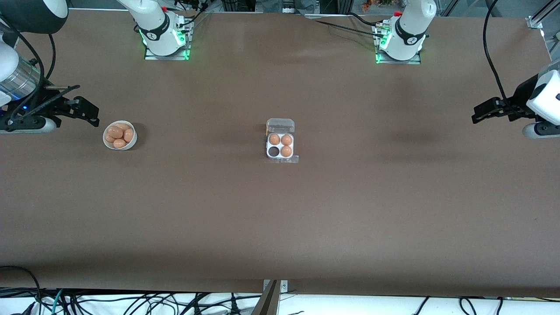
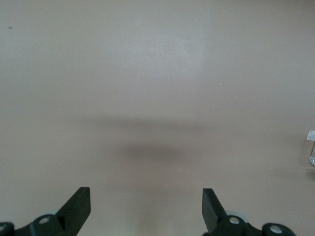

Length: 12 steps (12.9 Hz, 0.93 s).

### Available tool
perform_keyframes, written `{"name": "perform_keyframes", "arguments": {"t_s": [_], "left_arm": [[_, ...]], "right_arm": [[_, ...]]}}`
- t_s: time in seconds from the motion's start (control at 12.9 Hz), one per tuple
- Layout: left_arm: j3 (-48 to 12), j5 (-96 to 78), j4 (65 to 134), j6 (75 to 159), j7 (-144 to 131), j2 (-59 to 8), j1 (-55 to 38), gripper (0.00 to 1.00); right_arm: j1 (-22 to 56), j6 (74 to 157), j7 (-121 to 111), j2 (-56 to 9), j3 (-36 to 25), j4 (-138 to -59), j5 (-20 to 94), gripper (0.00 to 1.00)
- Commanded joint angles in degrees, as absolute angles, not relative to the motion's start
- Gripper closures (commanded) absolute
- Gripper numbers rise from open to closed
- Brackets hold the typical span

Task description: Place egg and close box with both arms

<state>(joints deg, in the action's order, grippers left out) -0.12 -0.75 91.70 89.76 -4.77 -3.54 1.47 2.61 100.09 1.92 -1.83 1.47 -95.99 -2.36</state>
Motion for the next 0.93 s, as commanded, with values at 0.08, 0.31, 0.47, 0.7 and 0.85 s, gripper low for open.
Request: {"name": "perform_keyframes", "arguments": {"t_s": [0.08, 0.31, 0.47, 0.7, 0.85], "left_arm": [[-0.3, -0.7, 90.4, 88.7, -3.5, -4.0, 1.9, 0.00], [-0.3, -0.7, 90.4, 88.7, -3.5, -4.0, 1.9, 0.00], [-0.3, -0.7, 90.4, 88.7, -3.5, -4.0, 1.9, 0.00], [-0.3, -0.7, 90.4, 88.7, -3.5, -4.0, 1.9, 0.00], [-0.2, -0.7, 90.4, 88.7, -3.5, -4.0, 1.9, 0.00]], "right_arm": [[2.4, 99.4, 1.8, -1.5, 1.7, -95.9, -1.3, 0.00], [2.4, 99.4, 1.0, -1.5, 1.7, -95.9, -1.4, 0.00], [2.4, 99.4, 0.9, -1.5, 1.7, -95.9, -1.4, 0.00], [2.4, 99.4, 0.9, -1.5, 1.7, -95.9, -1.4, 0.00], [2.4, 99.4, 0.9, -1.5, 1.7, -95.9, -1.4, 0.00]]}}
